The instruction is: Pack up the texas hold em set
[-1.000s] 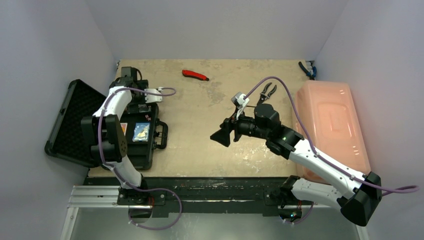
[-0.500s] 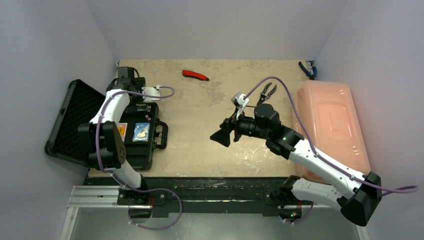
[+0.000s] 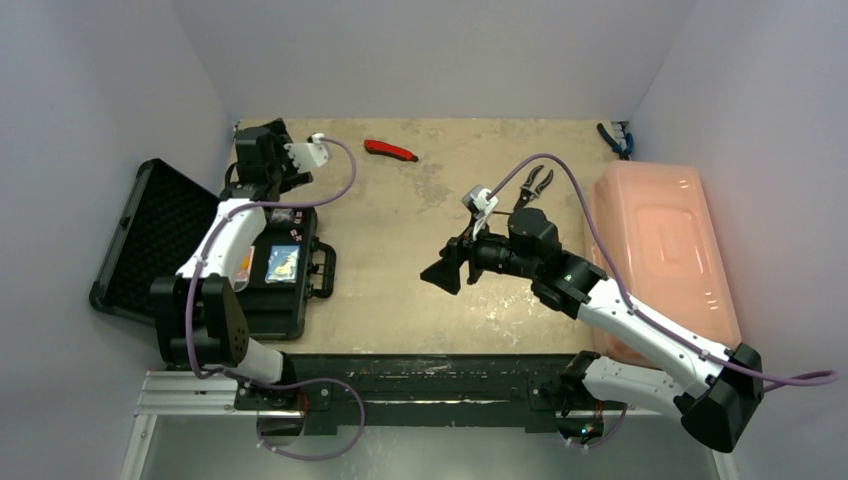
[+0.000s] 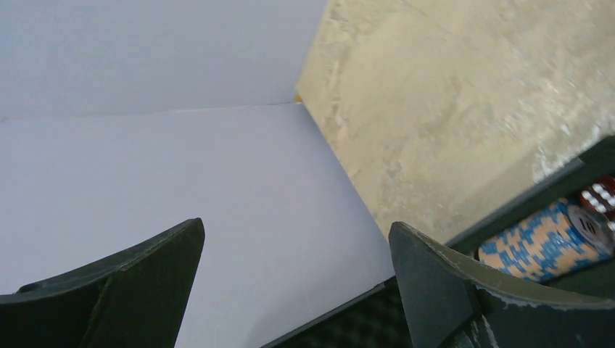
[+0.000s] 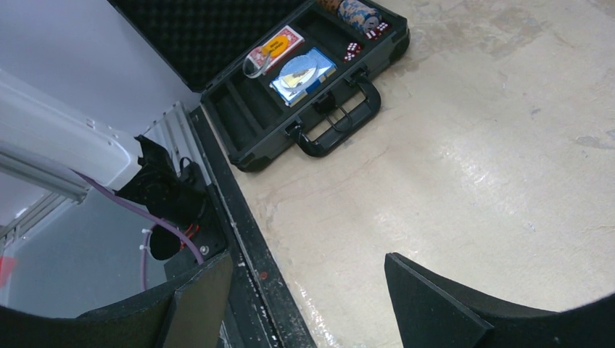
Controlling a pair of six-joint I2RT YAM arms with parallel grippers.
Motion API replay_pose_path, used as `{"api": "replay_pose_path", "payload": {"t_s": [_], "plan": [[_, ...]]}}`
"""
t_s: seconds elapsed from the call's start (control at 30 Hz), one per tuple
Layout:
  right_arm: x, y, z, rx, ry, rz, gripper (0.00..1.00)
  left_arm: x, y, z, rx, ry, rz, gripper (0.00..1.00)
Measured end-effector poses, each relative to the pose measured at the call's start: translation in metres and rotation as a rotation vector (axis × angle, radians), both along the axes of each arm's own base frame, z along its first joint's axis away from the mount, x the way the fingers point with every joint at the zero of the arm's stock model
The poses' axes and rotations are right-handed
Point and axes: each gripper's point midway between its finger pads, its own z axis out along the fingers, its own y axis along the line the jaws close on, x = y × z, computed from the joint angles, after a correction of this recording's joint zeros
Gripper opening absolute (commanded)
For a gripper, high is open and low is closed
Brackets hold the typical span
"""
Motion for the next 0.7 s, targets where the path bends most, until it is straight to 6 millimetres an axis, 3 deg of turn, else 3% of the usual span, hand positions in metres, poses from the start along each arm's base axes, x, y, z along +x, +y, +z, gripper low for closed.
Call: {"api": "replay_pose_path", "payload": {"t_s": [0.37, 0.53, 0.7], "plan": [[0.000, 0.000, -0.003, -0.005, 0.005, 0.000, 0.81, -0.025, 0.000, 0.093, -0.352, -0.378, 0.173, 1.00], [0.000, 0.000, -0.003, -0.005, 0.006, 0.000, 0.81, -0.046, -0.004, 0.112, -0.536, -0.450, 0.233, 1.00], [0.001, 0.002, -0.009, -0.017, 0.023, 0.001, 0.81, -0.076, -0.011, 0.114, -0.735, -0.511, 0.277, 1.00]]}}
